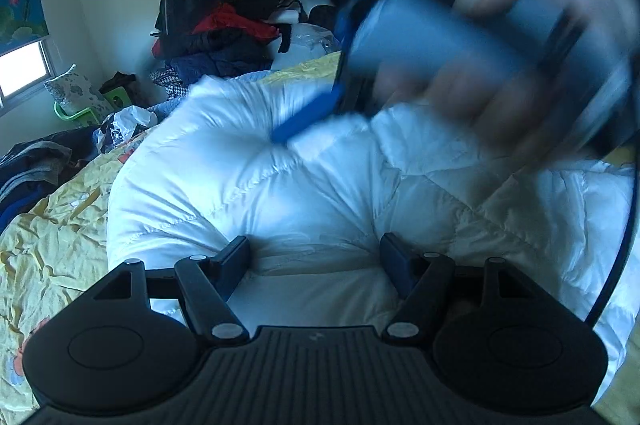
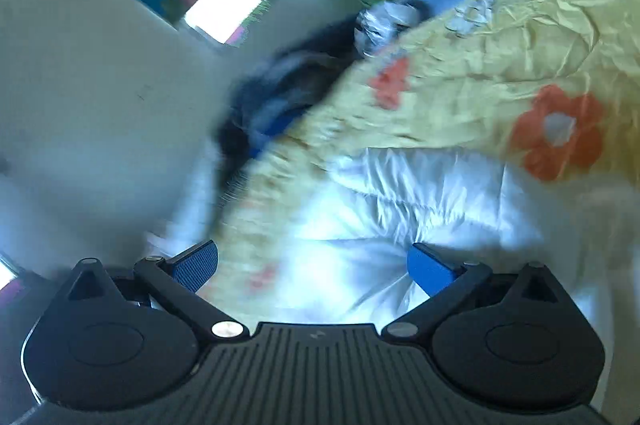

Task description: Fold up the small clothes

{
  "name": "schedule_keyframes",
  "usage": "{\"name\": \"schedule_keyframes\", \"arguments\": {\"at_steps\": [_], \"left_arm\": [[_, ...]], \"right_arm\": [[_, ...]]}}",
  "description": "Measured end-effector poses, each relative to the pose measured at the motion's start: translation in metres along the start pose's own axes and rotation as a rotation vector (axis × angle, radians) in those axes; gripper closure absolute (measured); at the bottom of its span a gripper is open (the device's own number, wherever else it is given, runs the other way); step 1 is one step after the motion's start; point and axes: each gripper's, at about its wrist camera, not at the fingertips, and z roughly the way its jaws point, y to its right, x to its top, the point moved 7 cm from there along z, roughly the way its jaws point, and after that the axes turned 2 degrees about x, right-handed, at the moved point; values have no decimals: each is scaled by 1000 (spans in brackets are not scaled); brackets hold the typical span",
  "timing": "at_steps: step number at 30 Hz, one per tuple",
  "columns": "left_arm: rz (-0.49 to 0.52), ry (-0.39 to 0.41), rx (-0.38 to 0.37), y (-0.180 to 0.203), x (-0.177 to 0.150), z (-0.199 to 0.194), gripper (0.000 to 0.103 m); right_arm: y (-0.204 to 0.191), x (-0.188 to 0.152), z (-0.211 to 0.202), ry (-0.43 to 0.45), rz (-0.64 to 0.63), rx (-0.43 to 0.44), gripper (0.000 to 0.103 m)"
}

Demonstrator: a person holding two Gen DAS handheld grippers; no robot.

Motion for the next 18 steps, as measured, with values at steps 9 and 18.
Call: {"name": "schedule_keyframes", "arguments": {"at_steps": [9,18], "left_arm": [[-94,-29,-64,-5,2,12,32],[-108,-23,-70,-4,-1,21,32]], "right_arm": [[37,-28,47,-46,-138,-60,7],[39,-31,50,-23,-183,-66,6]]}}
